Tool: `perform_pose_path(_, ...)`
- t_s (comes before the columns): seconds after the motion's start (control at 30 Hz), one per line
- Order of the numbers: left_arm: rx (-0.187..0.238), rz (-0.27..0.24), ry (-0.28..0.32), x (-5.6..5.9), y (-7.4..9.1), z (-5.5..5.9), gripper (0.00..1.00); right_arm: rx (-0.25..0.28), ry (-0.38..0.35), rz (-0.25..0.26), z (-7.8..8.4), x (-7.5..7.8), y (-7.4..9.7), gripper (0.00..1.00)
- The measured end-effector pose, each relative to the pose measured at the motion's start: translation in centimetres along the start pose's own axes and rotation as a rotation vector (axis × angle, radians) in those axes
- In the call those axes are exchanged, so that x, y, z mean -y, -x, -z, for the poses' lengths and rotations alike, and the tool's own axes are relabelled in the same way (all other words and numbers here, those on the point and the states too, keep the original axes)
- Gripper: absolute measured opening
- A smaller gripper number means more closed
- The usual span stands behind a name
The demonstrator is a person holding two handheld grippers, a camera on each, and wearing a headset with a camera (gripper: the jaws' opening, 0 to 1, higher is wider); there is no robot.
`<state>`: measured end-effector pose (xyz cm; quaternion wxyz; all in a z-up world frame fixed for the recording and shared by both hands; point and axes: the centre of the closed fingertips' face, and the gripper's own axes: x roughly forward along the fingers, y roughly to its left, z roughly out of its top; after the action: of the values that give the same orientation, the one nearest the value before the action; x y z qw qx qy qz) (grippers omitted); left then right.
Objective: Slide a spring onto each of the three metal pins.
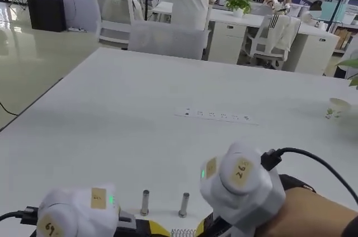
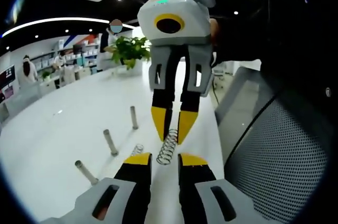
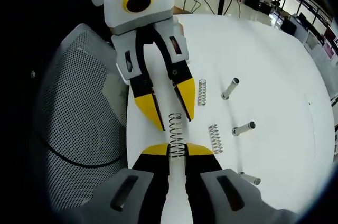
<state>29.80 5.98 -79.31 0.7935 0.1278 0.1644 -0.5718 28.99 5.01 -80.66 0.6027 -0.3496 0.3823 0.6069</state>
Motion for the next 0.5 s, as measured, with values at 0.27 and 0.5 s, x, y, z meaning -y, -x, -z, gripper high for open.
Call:
perform_pose_path(0.27, -0.022, 0.038, -0.023, 0.9, -0.3, 0.3, 0.04, -0.01, 0.036, -0.029, 0.2, -0.7, 0.0, 0.08)
perform_pose_path(0.5, -0.019, 0.025, -0.03, 0.7, -0.2, 0.1, 0.03, 0.022, 0.018, -0.026, -0.3, -0.5, 1.0, 0.07)
